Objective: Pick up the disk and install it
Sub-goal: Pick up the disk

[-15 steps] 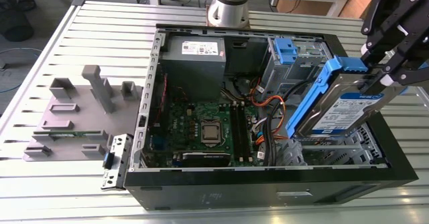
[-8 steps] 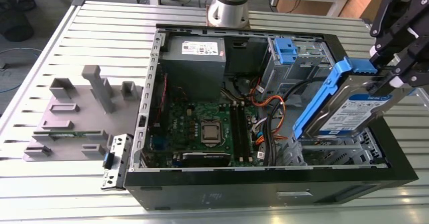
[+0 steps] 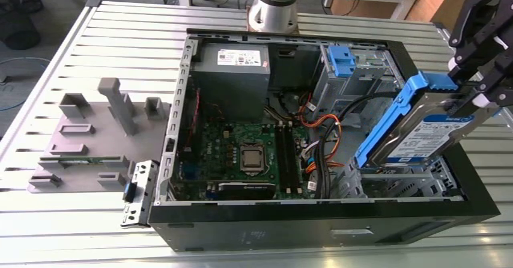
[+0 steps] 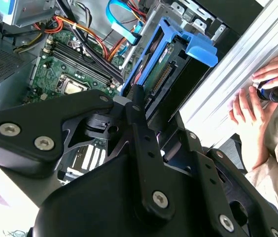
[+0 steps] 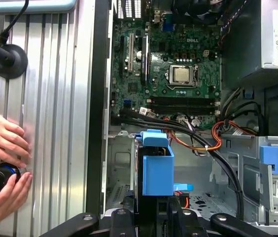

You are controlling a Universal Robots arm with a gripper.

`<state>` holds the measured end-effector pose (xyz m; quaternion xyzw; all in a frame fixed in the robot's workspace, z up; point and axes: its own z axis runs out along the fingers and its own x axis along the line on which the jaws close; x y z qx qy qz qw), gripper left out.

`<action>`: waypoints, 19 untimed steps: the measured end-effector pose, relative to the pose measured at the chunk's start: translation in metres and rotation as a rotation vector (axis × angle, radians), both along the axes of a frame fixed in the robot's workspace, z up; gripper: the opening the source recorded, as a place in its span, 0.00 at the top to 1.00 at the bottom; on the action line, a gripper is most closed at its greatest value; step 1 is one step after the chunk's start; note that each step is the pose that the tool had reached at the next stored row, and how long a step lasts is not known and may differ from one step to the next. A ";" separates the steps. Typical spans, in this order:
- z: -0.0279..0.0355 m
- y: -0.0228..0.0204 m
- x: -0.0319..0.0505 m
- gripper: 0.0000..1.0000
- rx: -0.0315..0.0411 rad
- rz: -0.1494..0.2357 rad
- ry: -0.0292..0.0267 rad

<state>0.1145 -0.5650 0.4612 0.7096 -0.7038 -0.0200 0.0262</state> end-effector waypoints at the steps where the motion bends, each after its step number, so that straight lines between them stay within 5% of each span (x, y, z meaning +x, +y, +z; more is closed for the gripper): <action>1: 0.0000 0.0000 0.0000 0.65 0.0000 0.000 0.0001; 11: -0.0007 0.0000 0.0049 0.65 -0.0001 0.001 0.0000; 19: -0.0080 0.0000 0.0063 0.65 -0.0011 0.001 0.0001</action>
